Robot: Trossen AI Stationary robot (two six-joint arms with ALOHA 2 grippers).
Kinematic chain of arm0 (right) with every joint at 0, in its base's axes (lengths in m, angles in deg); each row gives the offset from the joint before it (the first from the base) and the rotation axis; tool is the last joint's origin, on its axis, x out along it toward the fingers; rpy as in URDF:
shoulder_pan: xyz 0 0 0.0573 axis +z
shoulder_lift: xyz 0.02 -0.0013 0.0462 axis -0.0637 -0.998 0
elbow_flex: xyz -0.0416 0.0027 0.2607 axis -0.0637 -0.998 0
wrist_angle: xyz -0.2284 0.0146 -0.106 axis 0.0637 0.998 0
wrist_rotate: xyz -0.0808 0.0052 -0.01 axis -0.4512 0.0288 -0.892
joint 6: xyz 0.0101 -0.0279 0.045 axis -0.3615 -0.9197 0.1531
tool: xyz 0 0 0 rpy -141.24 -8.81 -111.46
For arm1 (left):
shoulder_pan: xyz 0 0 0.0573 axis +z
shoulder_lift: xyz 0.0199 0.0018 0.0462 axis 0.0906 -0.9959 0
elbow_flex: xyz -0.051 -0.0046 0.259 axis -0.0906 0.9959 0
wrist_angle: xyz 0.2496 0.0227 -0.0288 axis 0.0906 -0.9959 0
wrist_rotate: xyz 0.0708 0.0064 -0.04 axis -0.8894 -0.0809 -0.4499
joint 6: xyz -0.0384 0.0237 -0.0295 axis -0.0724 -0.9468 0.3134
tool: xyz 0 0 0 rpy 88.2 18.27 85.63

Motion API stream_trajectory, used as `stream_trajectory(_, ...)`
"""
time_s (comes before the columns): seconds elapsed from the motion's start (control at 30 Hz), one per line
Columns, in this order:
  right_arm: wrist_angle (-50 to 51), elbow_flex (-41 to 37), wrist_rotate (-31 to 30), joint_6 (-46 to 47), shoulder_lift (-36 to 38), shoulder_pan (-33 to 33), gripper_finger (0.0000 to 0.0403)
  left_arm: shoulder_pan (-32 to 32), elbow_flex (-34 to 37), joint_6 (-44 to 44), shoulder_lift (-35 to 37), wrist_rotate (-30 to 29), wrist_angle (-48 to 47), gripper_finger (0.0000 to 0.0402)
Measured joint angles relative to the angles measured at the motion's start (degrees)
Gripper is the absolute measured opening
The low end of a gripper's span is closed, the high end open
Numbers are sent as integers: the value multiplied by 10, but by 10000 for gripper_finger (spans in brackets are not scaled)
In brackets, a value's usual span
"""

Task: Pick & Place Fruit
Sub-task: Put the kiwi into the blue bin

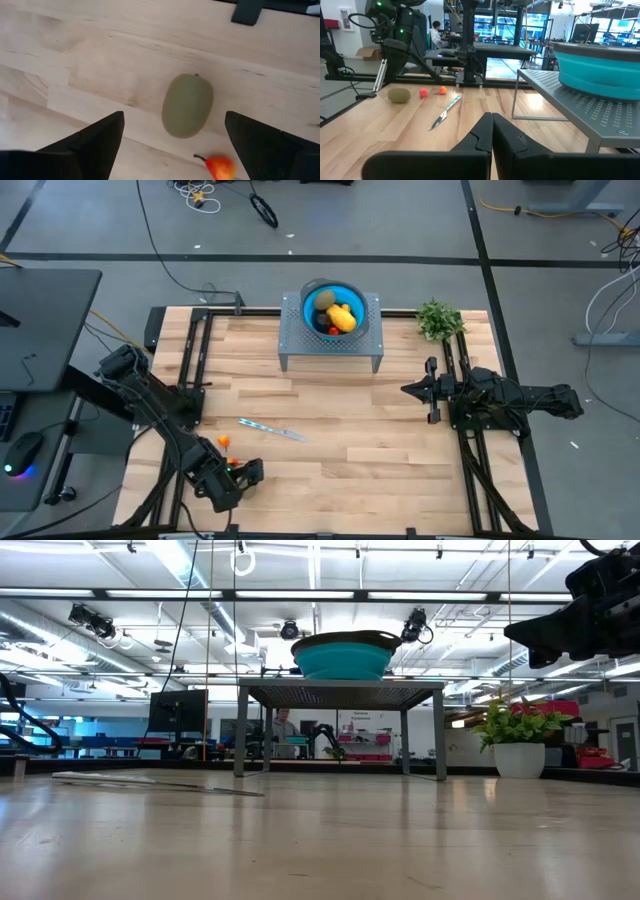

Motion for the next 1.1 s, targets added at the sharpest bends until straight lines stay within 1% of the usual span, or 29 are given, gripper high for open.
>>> stream_trajectory(0.23,0,0,0,0,0,0,7,0,36,6,0,0,26,355)
stream_trajectory(0.5,0,0,0,0,0,0,7,9,79,-2,0,28,39,355)
stream_trajectory(0.7,0,0,0,0,0,0,7,19,80,-3,0,32,53,355)
stream_trajectory(0.87,0,0,0,0,0,0,7,22,80,-24,-2,57,68,355)
stream_trajectory(1.0,0,0,0,0,0,0,7,22,79,-41,-24,59,73,355)
stream_trajectory(1.1,0,0,0,0,0,0,7,22,77,-38,-45,52,73,355)
